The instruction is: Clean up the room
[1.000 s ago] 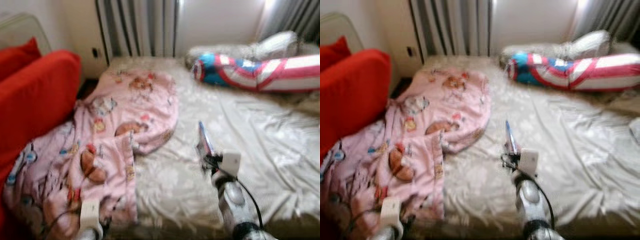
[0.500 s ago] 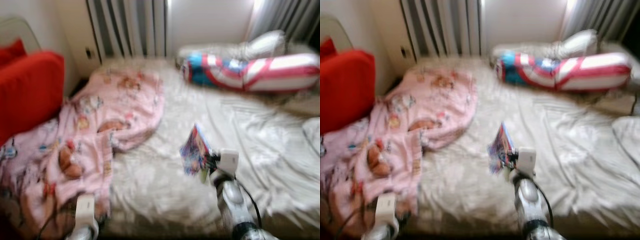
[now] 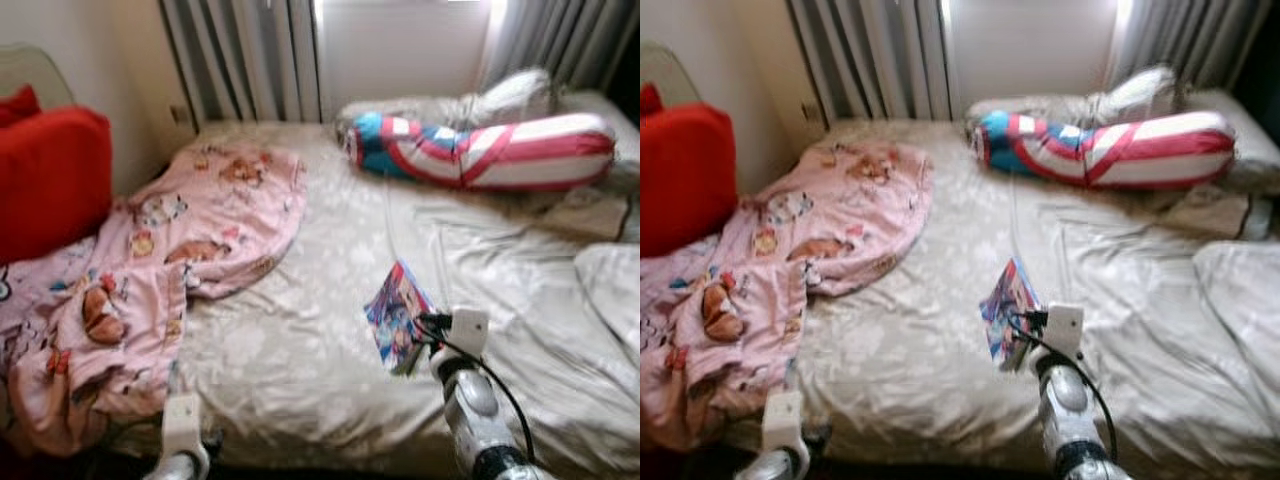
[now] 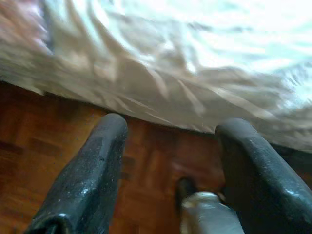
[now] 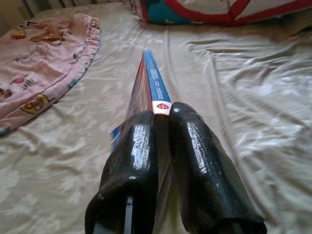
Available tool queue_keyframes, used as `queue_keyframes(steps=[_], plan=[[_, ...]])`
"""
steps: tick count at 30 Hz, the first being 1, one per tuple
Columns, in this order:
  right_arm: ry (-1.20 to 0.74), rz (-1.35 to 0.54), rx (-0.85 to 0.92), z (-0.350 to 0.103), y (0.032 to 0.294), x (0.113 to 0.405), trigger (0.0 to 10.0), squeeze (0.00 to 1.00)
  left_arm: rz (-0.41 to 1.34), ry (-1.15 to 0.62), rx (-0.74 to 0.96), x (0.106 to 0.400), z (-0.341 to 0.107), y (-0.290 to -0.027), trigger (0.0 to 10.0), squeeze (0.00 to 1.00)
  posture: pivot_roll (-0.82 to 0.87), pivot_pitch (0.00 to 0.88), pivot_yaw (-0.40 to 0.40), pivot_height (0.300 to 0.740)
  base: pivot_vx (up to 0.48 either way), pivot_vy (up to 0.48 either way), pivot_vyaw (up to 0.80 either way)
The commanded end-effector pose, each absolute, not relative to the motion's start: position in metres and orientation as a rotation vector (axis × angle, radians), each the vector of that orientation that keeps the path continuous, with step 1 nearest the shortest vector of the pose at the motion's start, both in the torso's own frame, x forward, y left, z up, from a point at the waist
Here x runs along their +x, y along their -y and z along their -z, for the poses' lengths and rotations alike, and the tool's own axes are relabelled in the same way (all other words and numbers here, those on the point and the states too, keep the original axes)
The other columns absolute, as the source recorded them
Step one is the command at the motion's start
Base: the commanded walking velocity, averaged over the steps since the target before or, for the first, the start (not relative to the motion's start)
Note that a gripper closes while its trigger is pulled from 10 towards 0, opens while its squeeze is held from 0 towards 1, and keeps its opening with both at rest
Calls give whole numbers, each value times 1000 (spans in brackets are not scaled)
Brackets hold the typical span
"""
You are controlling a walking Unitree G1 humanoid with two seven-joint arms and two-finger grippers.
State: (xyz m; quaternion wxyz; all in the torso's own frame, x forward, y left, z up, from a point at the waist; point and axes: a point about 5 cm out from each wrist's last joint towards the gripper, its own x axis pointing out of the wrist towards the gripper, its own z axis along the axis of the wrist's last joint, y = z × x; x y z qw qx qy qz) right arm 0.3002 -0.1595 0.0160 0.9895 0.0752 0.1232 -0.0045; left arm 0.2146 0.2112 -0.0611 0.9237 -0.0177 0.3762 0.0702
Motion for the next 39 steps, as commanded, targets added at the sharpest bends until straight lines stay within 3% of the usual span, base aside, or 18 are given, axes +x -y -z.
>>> queue_keyframes(steps=[1,12,28,39], plan=[[-191,-2,147,-27,156,308,10000,0,-156,-794,-29,211,63,-217,10000,0,-85,0,-6,740,0,-364,0],[-192,1,145,-27,157,308,10000,0,-152,-792,-30,211,63,-215,10000,0,-87,0,-8,740,0,-343,0],[-198,0,148,-27,157,308,10000,0,-146,-797,-38,210,64,-214,10000,0,-87,0,-9,740,0,0,0],[-207,-12,146,-26,154,308,10000,0,-138,-790,-28,212,62,-214,10000,0,-84,0,-10,740,0,0,-743]])
